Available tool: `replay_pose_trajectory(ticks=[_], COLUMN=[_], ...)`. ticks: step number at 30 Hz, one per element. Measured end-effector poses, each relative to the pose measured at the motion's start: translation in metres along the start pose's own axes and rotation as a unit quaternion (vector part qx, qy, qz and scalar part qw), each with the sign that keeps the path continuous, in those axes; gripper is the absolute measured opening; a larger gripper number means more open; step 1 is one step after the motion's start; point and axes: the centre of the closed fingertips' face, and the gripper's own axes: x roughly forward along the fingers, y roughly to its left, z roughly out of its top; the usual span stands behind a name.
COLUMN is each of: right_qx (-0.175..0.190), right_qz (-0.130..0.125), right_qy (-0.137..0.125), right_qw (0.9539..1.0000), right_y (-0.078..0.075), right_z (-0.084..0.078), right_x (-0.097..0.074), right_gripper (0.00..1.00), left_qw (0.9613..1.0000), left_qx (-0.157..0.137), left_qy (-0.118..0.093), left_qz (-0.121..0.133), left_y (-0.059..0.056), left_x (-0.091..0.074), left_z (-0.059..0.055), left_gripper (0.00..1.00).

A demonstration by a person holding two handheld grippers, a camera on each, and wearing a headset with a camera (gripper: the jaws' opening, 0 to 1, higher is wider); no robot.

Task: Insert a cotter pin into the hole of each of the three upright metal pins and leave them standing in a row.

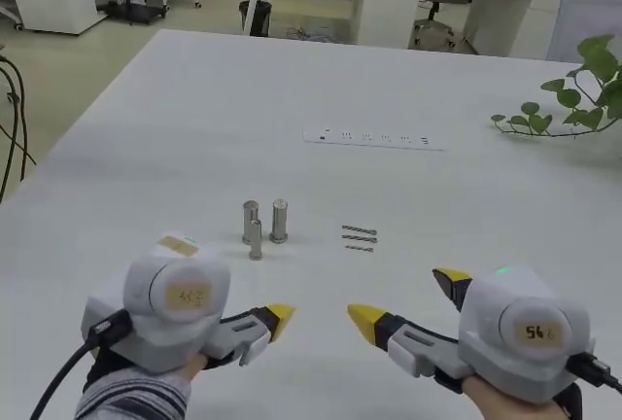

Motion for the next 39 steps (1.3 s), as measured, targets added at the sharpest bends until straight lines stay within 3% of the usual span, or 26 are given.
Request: replay_pose_trajectory(ticks=[19, 29, 37, 39], right_qx=[-0.004, -0.003, 0.0, 0.005], right_qz=[-0.007, -0.013, -0.007, -0.007], right_qy=[-0.006, -0.019, -0.016, -0.017], right_qw=[0.9999, 0.9997, 0.9998, 0.9998], right_y=[-0.003, -0.005, -0.002, -0.002], right_z=[0.005, 0.01, 0.008, 0.008], right_x=[-0.002, -0.004, -0.003, -0.003], right_gripper=[0.65, 0.63, 0.62, 0.62], left_qw=[1.0, 0.9999, 0.9994, 0.9995], left_qx=[0.001, 0.008, -0.015, -0.006], left_qy=[0.0, -0.013, -0.014, -0.016], left_qz=[0.003, -0.008, -0.026, -0.028], left_y=[0.002, -0.001, 0.002, 0.003], left_x=[0.0, 0.0, 0.016, 0.021], left_z=[0.0, 0.006, 0.01, 0.013], left_gripper=[0.81, 0.72, 0.7, 0.67])
